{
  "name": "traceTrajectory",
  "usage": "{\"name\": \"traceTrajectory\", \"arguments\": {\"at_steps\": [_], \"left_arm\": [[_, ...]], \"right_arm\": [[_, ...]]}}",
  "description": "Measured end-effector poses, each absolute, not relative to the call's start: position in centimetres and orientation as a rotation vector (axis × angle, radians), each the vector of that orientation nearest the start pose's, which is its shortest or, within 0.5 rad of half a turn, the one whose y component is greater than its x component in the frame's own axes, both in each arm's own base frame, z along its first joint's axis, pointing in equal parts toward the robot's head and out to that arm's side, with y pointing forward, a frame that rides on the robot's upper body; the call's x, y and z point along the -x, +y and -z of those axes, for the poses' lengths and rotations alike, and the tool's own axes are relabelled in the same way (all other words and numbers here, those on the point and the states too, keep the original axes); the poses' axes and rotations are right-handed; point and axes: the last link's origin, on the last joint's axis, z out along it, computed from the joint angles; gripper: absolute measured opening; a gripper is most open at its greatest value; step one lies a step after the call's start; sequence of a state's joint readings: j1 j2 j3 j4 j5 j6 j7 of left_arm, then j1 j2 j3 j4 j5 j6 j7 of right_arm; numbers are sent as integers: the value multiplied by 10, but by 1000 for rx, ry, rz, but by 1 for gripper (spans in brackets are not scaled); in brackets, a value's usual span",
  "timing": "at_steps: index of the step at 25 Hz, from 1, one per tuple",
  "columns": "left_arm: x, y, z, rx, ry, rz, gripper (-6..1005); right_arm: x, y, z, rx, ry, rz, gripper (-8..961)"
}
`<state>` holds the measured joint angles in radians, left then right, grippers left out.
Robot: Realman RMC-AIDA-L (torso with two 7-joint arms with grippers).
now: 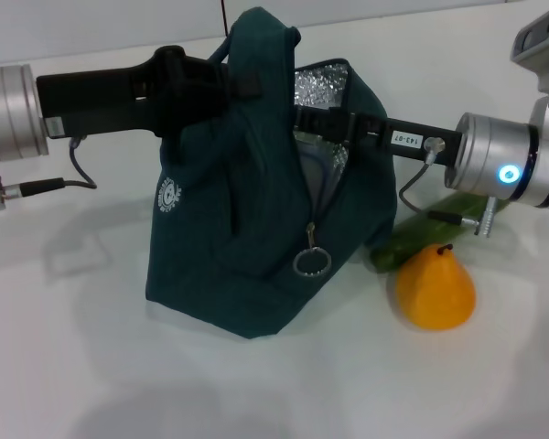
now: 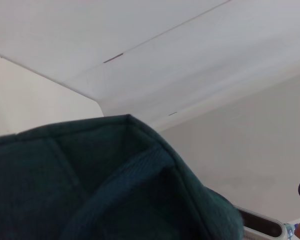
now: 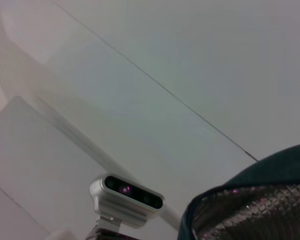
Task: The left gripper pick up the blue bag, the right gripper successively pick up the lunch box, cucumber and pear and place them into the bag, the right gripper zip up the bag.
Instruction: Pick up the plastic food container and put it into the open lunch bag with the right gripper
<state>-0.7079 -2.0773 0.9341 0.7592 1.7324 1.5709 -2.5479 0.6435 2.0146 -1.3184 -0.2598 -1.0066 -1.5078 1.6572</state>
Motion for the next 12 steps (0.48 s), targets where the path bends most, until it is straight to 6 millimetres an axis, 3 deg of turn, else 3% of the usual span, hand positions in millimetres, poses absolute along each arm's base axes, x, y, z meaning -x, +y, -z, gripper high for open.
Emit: {"name": "traceTrajectory", "arguments": {"at_steps": [6,12], "left_arm": [[149,370,-1,2587,-1885,985,52],[150,370,-2,2586,-1879,986,52]], "right_arm": [[-205,343,22,2497,1245,-1437,97],[-222,339,4,2434,1225,-1446,349]]}}
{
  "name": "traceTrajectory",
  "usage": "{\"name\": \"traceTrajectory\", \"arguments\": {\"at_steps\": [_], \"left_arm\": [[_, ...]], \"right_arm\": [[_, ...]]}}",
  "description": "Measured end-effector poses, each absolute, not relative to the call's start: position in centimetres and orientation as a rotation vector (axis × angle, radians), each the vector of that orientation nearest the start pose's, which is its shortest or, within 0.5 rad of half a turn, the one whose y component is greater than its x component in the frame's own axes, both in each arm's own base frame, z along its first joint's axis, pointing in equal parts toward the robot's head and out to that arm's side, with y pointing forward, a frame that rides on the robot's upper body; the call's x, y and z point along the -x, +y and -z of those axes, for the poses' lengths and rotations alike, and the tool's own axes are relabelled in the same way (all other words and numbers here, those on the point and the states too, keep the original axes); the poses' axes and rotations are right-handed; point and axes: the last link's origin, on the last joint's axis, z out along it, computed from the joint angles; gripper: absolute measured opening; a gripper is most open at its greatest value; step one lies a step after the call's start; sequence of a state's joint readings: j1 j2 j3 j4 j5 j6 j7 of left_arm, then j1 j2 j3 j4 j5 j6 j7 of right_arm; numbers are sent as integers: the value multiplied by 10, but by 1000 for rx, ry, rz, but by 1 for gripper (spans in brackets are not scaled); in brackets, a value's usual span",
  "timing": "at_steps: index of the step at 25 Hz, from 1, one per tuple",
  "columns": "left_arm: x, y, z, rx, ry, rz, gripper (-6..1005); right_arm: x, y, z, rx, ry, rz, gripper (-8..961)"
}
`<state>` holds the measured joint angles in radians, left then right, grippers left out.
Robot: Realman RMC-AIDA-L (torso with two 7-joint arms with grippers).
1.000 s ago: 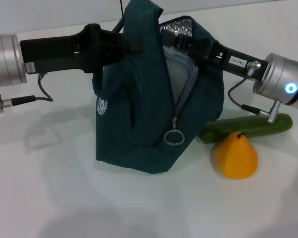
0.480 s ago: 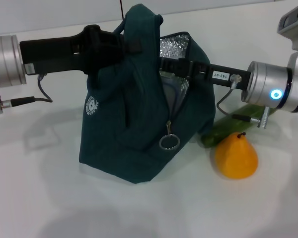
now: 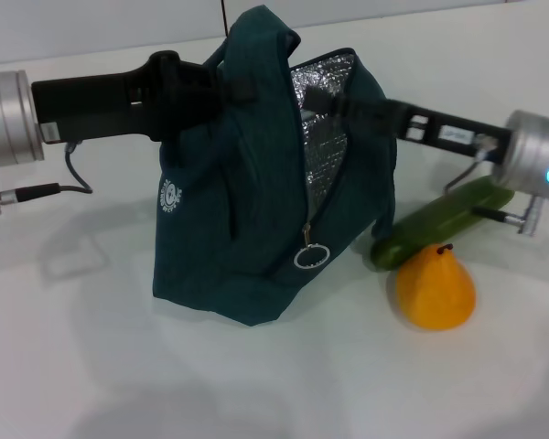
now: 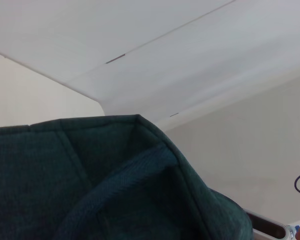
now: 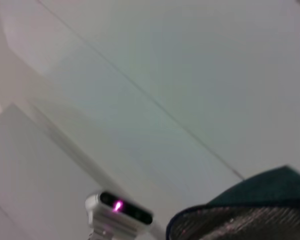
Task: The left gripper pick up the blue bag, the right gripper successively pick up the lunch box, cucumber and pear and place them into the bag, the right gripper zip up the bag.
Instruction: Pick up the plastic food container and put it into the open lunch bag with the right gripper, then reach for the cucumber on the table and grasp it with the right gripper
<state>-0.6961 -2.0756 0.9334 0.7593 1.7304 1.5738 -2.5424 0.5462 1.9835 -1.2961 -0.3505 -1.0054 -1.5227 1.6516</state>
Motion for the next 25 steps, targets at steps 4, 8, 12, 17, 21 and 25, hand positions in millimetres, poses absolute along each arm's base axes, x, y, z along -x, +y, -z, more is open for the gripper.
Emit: {"name": "traceTrajectory", "arguments": {"at_steps": [4,8,12,17,21,25], "left_arm": [[151,370,-3,2588,-1869,987,52],[155,369,-2,2580,-1873,999,52],[159,369,0,2571,-1882,1028,52],[158,370,2,2578,-1868,1032,52],[158,369,4,2577,-1860,1041,52],[159,371,6,2562,-1851,1047,52]], "right_arm": [[-228,329,-23,2419,1036,-1540,482],[-231,314,-55,2484,679,-1575,615],[-245,307,-93,2584,457,-1457,621],[-257,309,-146,2792,362,-1123,620],[-260,325,-167,2906,493,-716,619],[-261,341,-171,2897,577,-321,617]]}}
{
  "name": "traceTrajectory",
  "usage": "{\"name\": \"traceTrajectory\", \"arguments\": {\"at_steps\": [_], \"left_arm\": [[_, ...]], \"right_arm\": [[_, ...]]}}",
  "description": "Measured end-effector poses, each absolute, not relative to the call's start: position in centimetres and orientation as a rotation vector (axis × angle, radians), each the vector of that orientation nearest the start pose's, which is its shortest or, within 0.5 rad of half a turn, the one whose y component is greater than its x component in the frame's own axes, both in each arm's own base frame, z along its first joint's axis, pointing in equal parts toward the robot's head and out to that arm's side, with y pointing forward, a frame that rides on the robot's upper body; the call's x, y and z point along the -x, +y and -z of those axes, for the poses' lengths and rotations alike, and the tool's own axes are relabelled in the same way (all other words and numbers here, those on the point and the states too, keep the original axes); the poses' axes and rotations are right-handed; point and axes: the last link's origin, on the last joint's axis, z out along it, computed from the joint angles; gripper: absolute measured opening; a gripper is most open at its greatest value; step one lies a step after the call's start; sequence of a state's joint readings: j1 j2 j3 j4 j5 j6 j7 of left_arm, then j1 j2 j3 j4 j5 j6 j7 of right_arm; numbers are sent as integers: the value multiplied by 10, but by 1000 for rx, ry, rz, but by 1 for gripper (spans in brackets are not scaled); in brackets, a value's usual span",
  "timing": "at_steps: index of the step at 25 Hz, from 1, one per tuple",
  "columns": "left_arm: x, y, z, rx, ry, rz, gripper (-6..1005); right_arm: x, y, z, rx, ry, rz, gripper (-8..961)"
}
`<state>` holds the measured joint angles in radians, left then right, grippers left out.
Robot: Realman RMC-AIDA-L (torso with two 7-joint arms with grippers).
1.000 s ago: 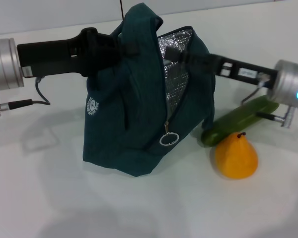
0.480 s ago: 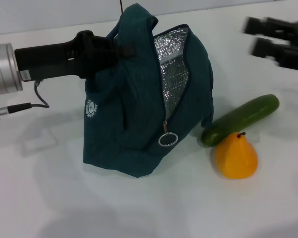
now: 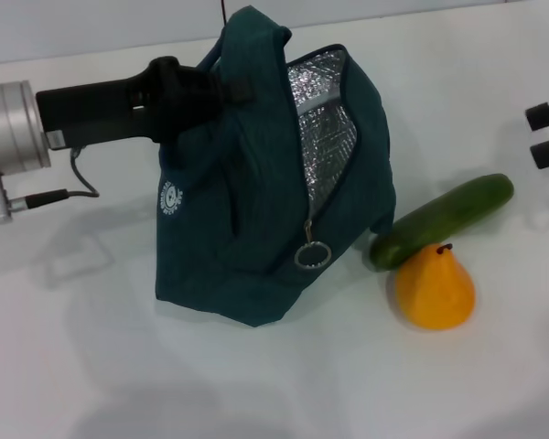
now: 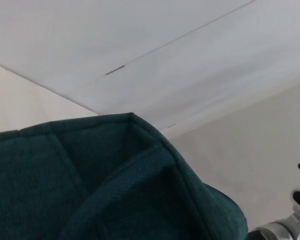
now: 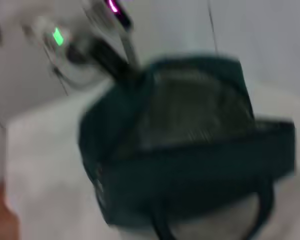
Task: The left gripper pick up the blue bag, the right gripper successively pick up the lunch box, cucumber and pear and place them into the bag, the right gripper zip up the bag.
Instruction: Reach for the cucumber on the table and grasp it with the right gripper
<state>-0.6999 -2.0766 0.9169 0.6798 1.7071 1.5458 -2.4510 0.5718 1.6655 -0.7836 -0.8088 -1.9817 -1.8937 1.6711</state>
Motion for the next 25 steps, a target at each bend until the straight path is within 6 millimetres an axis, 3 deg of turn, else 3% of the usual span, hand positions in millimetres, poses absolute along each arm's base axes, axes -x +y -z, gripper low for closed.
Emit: {"name": "traceTrajectory", "arguments": {"at_steps": [8,12,18,25], "left_arm": [[160,377,7,2516,-1828,1053,52],[155,379,9,2525,-1801,1066,52],[154,383,11,2498,-1781,1136,52],[154,386,10,2477,-1772,1139,52]], "right_arm": [[-231,375,-161,2881,614,112,624],[-215,386,-144,2931,569,284,629],[-199,393,-116,2980,454,412,782],[-195,397,-91,3010,263,542,835]]}}
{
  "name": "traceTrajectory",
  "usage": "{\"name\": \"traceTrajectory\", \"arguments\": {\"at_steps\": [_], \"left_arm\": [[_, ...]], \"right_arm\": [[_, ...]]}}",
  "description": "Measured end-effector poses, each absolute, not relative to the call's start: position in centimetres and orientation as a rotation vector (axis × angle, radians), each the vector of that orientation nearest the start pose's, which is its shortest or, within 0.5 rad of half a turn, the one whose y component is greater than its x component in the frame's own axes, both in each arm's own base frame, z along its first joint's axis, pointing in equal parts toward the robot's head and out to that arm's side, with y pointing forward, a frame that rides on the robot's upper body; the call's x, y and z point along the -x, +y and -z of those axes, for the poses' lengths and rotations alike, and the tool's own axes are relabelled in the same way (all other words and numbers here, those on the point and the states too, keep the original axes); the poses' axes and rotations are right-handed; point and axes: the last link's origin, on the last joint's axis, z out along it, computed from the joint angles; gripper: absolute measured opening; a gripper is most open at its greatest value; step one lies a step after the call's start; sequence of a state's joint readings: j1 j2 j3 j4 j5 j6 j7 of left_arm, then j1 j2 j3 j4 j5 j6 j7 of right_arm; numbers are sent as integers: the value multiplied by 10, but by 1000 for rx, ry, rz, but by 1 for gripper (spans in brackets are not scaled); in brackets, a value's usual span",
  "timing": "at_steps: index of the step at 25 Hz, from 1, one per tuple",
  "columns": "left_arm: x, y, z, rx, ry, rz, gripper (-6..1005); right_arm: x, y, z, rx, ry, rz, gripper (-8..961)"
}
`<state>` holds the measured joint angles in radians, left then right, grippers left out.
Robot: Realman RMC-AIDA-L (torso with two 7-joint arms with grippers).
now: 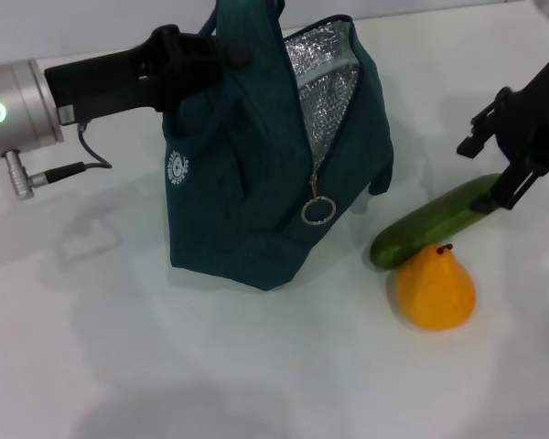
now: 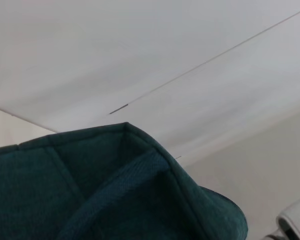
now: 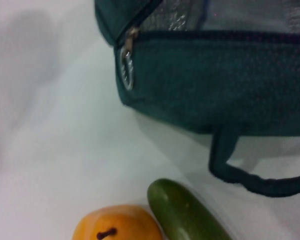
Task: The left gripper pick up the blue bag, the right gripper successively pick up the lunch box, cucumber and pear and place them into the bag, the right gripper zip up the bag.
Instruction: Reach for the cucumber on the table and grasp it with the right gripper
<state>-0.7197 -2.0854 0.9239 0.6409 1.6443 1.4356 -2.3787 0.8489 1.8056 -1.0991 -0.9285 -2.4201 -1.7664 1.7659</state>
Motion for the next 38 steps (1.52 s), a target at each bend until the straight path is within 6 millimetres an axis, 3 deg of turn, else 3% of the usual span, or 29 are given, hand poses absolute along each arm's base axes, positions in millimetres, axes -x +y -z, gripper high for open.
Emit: {"name": "traceTrajectory", "arguments": {"at_steps": [13,38], "left_arm": [[159,385,9,2455,-1784,1146,52],[170,381,7,2432,-1802,1141,53]], "right_arm": [[-202,390,-45,3025,129,787,864],[-199,393,-23,2960,82,891,857]]}}
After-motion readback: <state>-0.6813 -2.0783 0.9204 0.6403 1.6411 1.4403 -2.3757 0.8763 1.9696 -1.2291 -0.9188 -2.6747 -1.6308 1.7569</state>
